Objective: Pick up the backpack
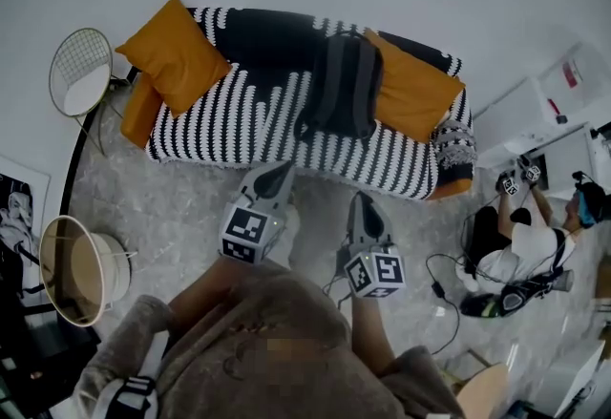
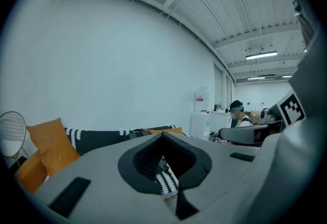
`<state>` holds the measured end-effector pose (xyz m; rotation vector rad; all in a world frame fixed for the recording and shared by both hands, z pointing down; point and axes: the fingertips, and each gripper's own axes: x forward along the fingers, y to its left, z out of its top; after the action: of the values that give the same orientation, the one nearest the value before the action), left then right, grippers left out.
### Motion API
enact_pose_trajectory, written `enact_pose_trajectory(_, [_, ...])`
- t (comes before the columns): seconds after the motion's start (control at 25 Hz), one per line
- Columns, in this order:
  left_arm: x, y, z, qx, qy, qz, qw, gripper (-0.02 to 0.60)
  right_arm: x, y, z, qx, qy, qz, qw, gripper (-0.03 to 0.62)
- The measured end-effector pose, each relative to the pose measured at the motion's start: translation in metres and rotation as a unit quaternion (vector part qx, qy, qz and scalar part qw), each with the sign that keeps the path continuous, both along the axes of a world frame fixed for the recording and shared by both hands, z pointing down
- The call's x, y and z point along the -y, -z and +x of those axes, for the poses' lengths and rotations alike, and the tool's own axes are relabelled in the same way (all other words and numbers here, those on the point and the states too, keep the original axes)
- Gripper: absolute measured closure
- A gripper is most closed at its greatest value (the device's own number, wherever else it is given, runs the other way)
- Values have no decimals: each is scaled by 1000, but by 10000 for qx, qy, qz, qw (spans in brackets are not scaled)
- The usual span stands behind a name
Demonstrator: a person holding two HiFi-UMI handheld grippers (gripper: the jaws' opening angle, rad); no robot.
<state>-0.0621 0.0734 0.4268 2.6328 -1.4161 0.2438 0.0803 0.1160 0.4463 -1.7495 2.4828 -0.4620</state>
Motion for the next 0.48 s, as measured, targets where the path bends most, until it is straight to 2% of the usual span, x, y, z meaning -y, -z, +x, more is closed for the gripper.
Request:
enact_pose_trajectory(0.16, [40,-2,8,-59,-49,64,10000,580,34,-7,8,-31,-16,-37,10000,594])
enact_pose_trajectory(0.48, [126,-2,26,-117,-161,-61,9998,580,115,-9,21,-57,-77,-132,9999,594])
